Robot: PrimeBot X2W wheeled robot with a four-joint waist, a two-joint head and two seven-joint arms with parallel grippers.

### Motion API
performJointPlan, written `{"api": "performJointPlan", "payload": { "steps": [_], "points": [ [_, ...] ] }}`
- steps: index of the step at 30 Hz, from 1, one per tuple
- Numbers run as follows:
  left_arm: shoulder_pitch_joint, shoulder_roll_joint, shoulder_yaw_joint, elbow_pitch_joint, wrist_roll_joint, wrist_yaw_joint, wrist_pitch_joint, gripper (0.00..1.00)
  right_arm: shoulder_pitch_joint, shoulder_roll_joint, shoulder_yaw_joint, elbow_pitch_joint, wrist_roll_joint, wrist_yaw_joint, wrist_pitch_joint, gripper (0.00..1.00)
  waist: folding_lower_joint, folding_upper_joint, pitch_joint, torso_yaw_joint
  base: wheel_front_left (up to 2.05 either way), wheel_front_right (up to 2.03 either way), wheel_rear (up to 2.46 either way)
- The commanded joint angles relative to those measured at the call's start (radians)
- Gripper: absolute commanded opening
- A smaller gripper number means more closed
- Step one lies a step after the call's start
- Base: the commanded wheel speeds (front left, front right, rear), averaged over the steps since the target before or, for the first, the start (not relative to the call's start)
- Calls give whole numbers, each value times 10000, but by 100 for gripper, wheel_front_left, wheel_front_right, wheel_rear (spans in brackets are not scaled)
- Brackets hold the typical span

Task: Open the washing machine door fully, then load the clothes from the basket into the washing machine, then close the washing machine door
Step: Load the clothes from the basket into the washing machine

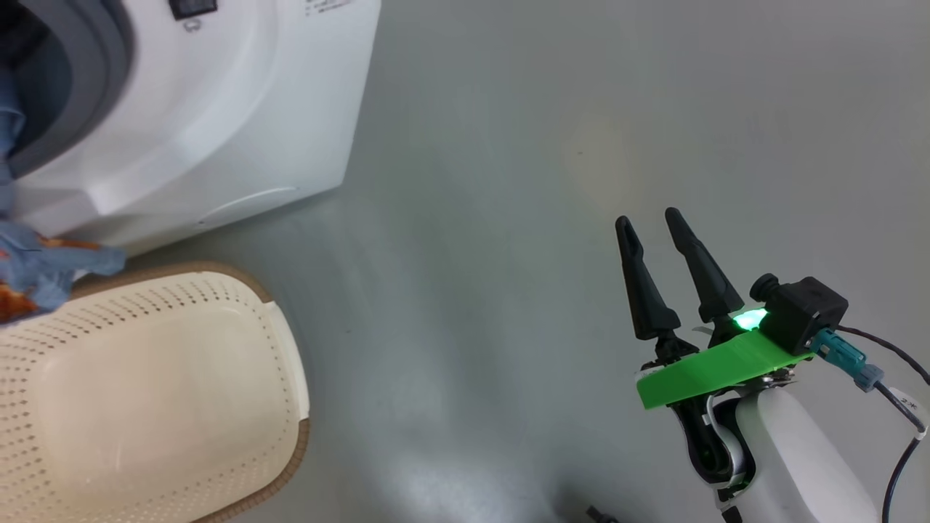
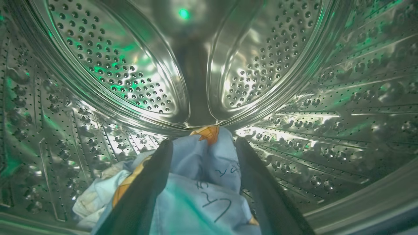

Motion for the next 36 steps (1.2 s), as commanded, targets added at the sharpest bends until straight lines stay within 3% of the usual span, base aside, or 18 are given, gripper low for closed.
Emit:
{"api": "performJointPlan", "payload": {
  "steps": [1,13,25,36],
  "points": [
    [238,355,130,-139,-88,-62,-52,100,-23,-84,148,-124,-129,56,-82,100,0,0,-305,204,0,0,0],
    [2189,-311,291,-866,218,-313,-53,100,-87,-113,273,416,-195,56,-82,100,0,0,-1903,883,0,0,0],
    [4531,-1419,754,-2042,481,-478,-53,100,210,-603,337,907,153,56,-82,100,0,0,-3719,1804,0,0,0],
    [6748,-1907,1073,-3566,777,-622,-53,100,772,-1104,438,1207,538,56,-82,100,0,0,-5115,2280,0,0,0]
  ]
}}
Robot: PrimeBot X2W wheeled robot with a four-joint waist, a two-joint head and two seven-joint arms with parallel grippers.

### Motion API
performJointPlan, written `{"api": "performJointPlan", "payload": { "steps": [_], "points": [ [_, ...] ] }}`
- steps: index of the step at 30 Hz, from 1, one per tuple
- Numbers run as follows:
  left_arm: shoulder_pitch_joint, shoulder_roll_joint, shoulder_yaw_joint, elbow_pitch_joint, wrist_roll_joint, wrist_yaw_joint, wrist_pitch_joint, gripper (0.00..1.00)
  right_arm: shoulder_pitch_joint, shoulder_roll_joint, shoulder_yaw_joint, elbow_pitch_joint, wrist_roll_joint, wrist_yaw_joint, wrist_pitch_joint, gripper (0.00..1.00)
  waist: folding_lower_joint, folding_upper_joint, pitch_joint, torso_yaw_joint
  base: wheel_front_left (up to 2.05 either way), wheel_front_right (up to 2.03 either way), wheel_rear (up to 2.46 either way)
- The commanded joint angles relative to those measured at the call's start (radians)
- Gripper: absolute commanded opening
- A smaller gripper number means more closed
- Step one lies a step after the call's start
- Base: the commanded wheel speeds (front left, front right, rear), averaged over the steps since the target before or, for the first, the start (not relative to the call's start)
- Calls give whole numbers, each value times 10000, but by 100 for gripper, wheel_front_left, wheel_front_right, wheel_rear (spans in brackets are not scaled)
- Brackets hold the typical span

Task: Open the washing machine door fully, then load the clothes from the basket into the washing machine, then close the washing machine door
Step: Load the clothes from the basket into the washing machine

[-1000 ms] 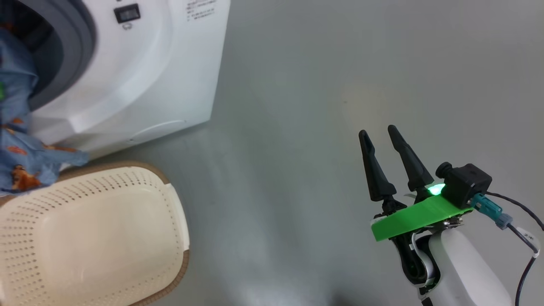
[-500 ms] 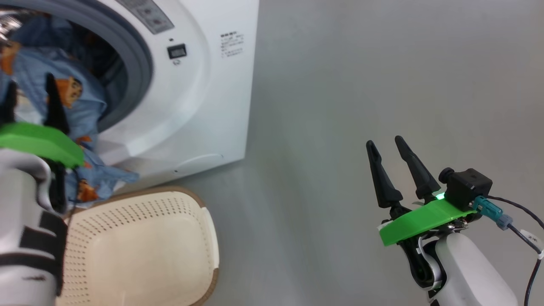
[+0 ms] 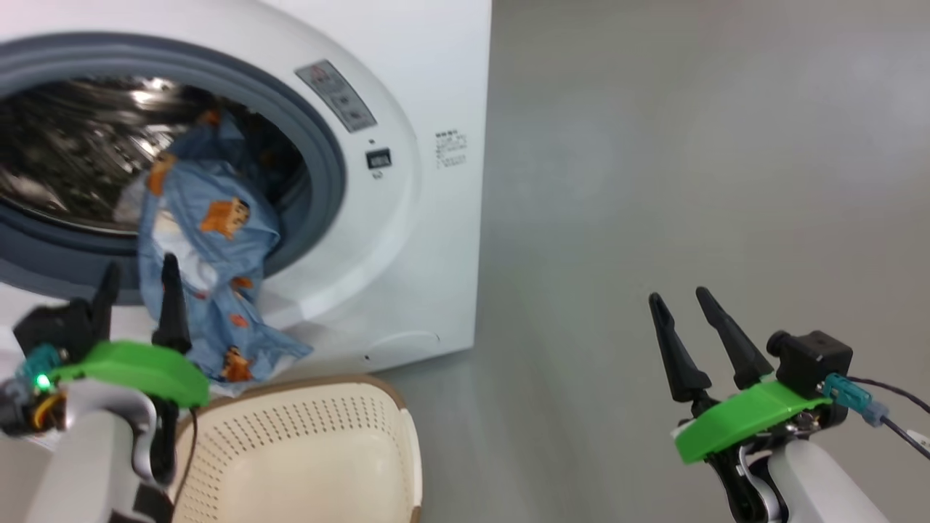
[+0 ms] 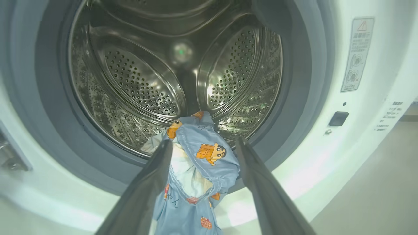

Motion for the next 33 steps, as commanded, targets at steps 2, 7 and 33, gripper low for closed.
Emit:
{"api": "performJointPlan", "payload": {
  "steps": [2,7,33],
  "points": [
    [82,251,296,-330,77,6,-55,100,50,-137,179,-173,112,56,-82,100,0,0,-669,398,0,0,0],
    [1585,-181,574,-1600,101,165,-55,100,281,-377,245,-166,319,56,-82,100,0,0,-1110,516,0,0,0],
    [4923,-587,741,-5384,230,913,377,100,621,-794,234,-335,462,56,-82,100,0,0,-1315,697,0,0,0]
  ]
}}
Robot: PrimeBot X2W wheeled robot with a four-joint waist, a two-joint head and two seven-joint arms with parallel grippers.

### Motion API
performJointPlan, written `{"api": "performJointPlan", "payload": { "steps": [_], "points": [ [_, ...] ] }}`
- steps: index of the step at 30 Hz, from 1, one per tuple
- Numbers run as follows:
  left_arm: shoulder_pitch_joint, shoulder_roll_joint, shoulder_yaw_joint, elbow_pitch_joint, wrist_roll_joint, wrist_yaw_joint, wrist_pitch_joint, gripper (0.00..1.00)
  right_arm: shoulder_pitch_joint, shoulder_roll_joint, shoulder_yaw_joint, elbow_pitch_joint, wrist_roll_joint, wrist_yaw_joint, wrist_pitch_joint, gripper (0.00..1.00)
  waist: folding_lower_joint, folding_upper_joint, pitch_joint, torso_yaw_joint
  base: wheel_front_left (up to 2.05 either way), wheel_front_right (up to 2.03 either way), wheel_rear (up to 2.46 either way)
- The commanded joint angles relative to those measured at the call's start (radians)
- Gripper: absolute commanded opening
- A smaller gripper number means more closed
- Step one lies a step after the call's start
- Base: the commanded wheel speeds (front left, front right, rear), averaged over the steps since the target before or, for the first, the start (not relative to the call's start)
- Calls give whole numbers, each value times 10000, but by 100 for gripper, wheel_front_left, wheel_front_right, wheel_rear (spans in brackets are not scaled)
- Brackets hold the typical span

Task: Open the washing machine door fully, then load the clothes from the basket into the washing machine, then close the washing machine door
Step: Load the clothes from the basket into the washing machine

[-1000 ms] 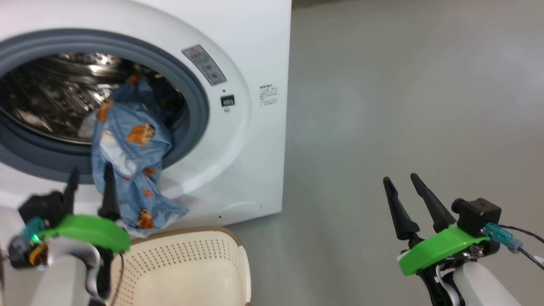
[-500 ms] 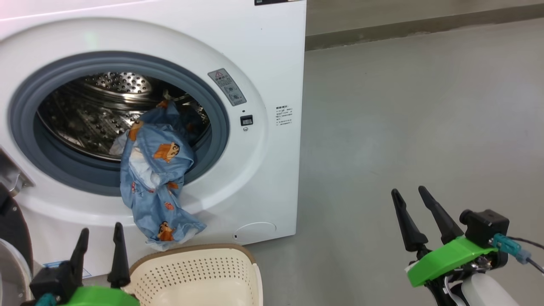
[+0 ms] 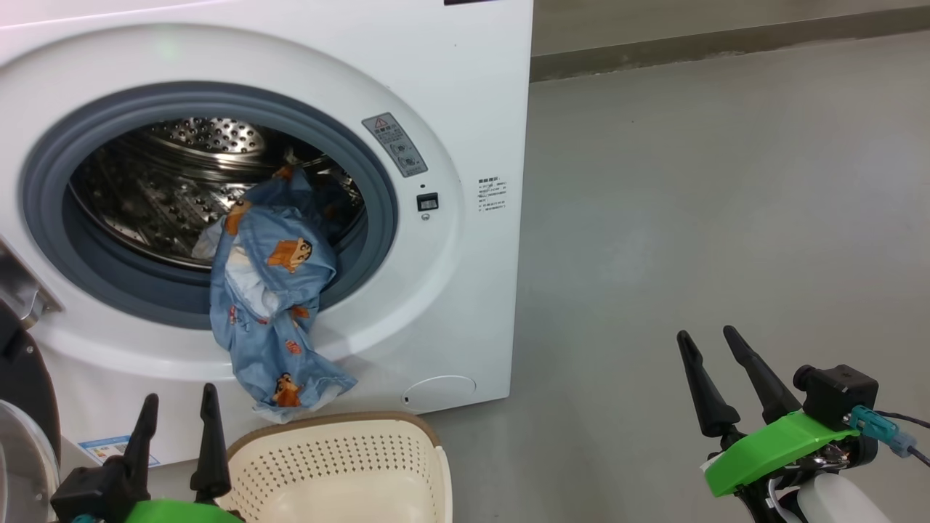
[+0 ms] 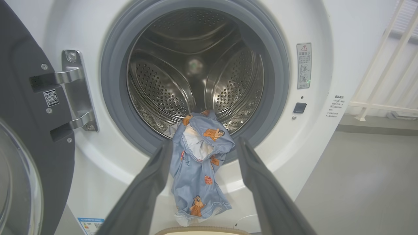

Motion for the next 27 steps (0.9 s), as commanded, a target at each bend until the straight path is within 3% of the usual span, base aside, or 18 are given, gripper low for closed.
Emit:
{"api": "performJointPlan", "payload": {
  "steps": [1,16,27],
  "points": [
    [-60,171,317,-364,-78,86,4,100,-197,-163,203,-269,-15,56,-81,100,0,0,15,-7,0,0,0],
    [-161,166,120,120,-253,47,216,100,-298,-60,367,-236,-20,56,-72,100,0,0,239,-195,0,0,0],
    [-1361,336,-49,2232,-551,-384,457,100,-551,146,384,-314,-133,56,-66,100,0,0,1204,-654,0,0,0]
  ]
}}
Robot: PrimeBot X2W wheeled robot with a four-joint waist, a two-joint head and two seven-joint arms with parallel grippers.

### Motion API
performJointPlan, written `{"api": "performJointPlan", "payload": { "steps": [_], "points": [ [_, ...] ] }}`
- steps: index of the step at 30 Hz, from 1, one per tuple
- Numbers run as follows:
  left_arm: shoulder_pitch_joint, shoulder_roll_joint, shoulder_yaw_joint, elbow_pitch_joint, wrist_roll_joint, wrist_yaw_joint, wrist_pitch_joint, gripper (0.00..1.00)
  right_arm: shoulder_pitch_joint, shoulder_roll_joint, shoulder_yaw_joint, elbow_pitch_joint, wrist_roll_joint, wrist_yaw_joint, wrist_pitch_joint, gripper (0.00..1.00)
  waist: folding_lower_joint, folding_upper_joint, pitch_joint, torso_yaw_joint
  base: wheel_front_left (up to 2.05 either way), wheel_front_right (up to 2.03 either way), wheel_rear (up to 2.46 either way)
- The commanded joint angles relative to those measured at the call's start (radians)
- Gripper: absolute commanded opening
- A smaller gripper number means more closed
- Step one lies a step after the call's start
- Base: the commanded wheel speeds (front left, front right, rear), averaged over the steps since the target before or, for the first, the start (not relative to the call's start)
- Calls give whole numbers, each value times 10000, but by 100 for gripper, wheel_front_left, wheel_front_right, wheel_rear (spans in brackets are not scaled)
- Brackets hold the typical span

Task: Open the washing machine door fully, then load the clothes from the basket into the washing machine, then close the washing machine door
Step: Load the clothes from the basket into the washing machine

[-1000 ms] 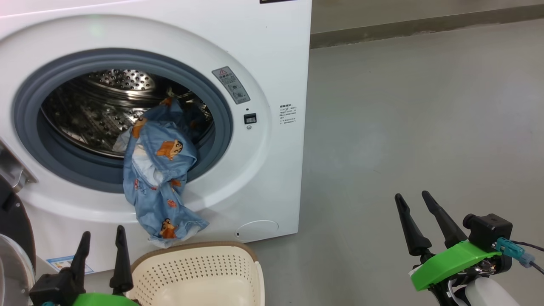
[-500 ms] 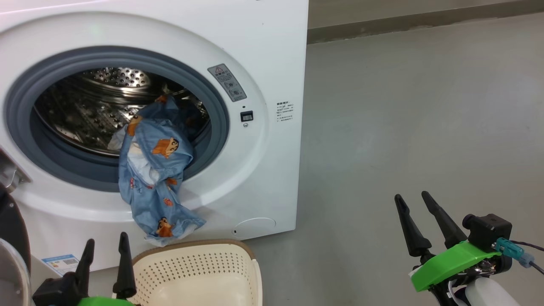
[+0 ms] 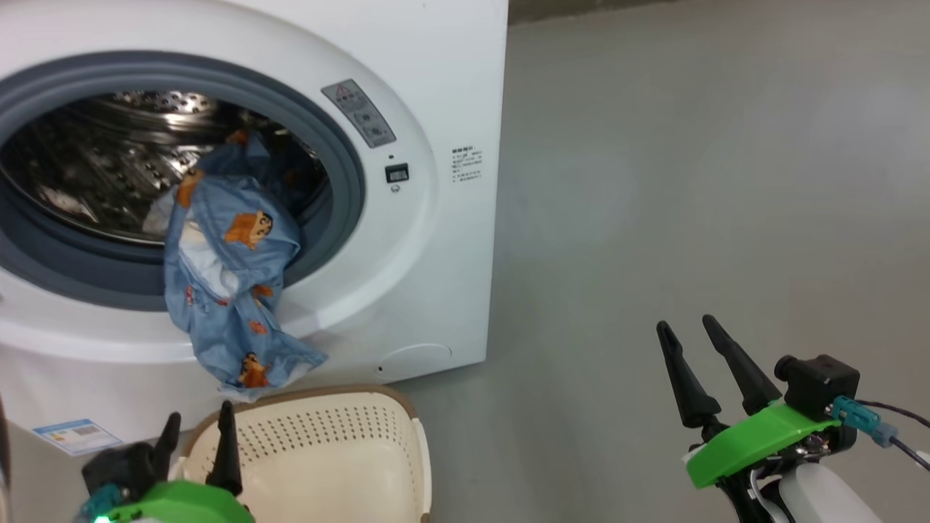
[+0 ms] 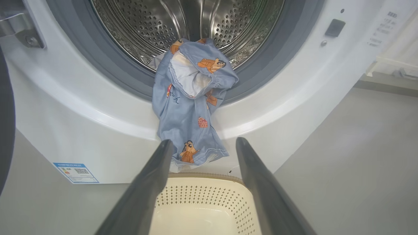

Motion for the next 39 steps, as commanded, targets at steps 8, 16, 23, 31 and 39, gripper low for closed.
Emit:
{"api": "performJointPlan", "payload": {
  "steps": [8,16,23,31,39],
  "points": [
    [-2264,694,242,2080,-198,-354,-37,100,-615,217,-85,-495,-432,56,-73,100,0,0,1484,-522,0,0,0],
    [-4590,1355,189,4653,-299,-568,-193,100,-1004,638,-283,-805,-878,56,-79,100,0,0,2963,-860,0,0,0],
    [-5663,1821,181,5742,-357,-638,-310,100,-1071,852,-466,-1030,-1110,56,-80,100,0,0,3651,-1144,0,0,0],
    [-6766,2191,68,6653,-564,-734,-260,100,-1064,1076,-598,-1242,-1282,56,-81,100,0,0,4230,-1435,0,0,0],
    [-7468,2402,178,7208,-972,-759,-342,100,-1061,1220,-638,-1358,-1369,56,-81,100,0,0,4481,-1637,0,0,0]
  ]
}}
